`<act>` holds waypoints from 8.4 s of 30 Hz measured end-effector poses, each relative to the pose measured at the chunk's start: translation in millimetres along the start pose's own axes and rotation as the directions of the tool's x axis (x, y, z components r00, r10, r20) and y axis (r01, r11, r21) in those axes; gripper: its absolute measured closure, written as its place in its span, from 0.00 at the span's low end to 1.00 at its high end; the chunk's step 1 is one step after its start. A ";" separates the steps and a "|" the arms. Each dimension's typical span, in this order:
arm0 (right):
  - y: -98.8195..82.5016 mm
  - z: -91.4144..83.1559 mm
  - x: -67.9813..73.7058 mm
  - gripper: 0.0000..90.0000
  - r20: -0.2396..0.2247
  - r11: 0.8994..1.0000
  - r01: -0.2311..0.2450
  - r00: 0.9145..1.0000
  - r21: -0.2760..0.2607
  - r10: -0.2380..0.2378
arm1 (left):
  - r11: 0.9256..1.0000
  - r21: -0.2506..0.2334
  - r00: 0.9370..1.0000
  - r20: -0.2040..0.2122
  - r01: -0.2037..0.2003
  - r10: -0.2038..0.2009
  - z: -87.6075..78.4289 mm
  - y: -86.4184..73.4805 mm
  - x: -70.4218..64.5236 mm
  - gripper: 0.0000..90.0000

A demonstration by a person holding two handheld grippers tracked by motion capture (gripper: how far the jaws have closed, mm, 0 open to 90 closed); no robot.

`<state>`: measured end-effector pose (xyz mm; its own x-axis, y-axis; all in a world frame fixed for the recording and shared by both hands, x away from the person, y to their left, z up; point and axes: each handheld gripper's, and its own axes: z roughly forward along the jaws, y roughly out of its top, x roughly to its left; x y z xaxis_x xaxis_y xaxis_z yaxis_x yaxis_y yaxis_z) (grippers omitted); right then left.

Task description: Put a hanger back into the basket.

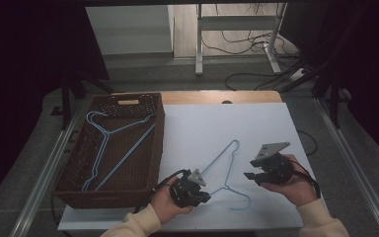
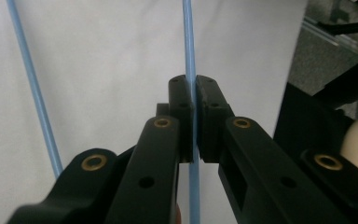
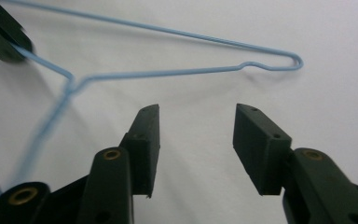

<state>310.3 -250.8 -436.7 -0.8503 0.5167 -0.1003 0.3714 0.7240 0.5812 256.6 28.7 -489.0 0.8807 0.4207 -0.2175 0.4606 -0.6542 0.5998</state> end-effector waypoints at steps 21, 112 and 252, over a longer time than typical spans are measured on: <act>10.3 35.9 14.9 0.49 -0.006 0.949 0.314 0.949 -0.039 -0.315 | 0.996 -0.093 0.997 0.071 -0.009 0.015 -25.6 -0.4 -2.0 0.96; 16.2 29.1 25.1 0.97 -0.078 0.876 -0.458 0.889 -0.151 0.452 | 0.922 -0.286 0.956 0.209 0.261 -0.206 45.2 30.5 0.5 0.49; -18.1 -1.8 -13.0 0.39 -0.107 0.847 -0.424 0.905 -0.319 0.413 | 0.936 -0.017 0.926 0.153 0.353 -0.346 -226.7 -120.6 172.5 0.96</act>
<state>314.0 -271.5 -444.5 -0.6556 0.7175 0.2354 0.5566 0.2484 0.7928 328.0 322.7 -424.3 0.6724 0.5199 -0.5269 0.7399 -0.4531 0.4973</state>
